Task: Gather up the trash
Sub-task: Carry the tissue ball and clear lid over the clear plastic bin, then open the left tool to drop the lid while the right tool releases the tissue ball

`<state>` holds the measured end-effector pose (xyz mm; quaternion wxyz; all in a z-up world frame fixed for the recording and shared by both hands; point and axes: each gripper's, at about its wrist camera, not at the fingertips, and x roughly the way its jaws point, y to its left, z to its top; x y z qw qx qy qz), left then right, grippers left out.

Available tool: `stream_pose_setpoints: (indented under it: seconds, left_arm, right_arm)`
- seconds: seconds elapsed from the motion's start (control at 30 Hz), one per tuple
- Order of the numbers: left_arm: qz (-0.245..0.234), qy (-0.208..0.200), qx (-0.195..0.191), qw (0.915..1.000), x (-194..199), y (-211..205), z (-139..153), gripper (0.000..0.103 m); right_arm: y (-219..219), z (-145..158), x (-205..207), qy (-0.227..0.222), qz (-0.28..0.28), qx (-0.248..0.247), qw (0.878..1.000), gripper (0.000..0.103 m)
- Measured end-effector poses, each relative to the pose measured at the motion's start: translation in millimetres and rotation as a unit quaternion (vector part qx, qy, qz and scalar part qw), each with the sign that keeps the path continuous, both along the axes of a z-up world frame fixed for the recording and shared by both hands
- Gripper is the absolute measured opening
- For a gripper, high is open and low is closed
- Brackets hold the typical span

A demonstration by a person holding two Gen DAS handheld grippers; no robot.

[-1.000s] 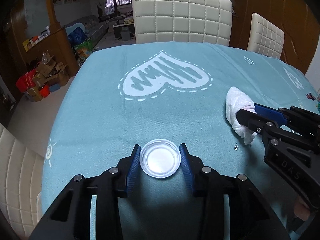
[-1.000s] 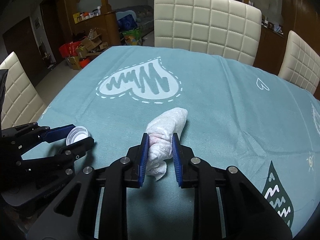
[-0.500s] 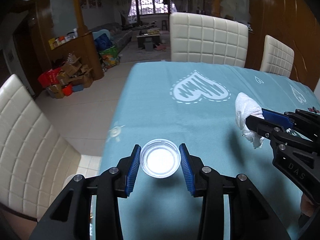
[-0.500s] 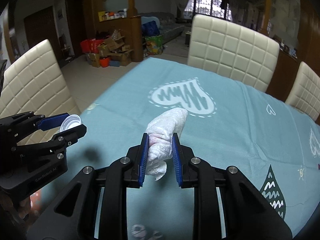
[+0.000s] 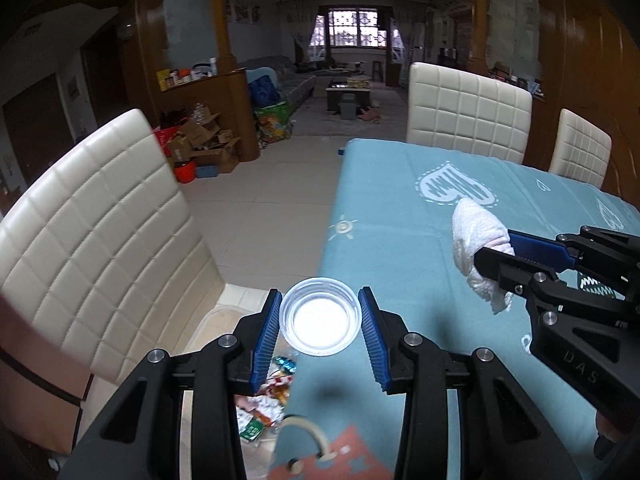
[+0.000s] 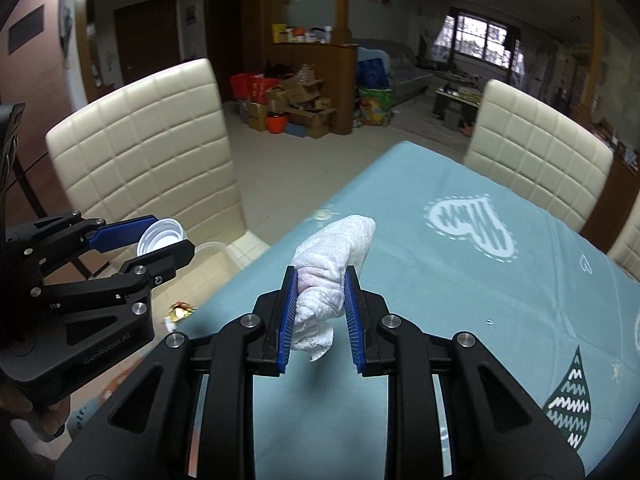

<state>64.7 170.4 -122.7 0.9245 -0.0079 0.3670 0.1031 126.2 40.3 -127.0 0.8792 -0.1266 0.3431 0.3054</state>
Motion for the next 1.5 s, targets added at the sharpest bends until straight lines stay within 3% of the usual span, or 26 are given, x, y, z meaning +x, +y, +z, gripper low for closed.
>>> stream_pose_setpoints:
  seconds: [0.5, 0.9, 0.97, 1.0, 1.03, 1.5]
  left_arm:
    - [0.081, -0.013, 0.006, 0.9966, -50.9, 62.5, 7.5, 0.039]
    - [0.097, -0.022, -0.012, 0.9950, -57.0, 93.6, 8.3, 0.040]
    - [0.102, -0.021, -0.019, 0.9944, -56.4, 98.0, 7.3, 0.062]
    - [0.112, -0.024, -0.019, 0.9932, -56.5, 100.7, 7.0, 0.079]
    - [0.125, -0.031, -0.018, 0.9915, -57.4, 103.8, 7.4, 0.082]
    - [0.154, -0.018, -0.025, 0.9876, -57.6, 131.2, -4.9, 0.083]
  right_arm:
    - [75.5, 10.4, -46.1, -0.013, 0.087, -0.005, 0.996, 0.026]
    - [107.2, 12.5, -46.8, -0.015, 0.109, -0.011, 0.994, 0.026]
    - [110.3, 11.5, -43.2, -0.014, 0.108, -0.012, 0.994, 0.026]
    - [111.6, 11.7, -41.3, -0.014, 0.107, -0.013, 0.994, 0.026]
    - [113.2, 10.9, -40.3, -0.013, 0.107, -0.013, 0.994, 0.026]
    - [140.3, 0.7, -36.3, 0.001, 0.127, -0.017, 0.992, 0.026]
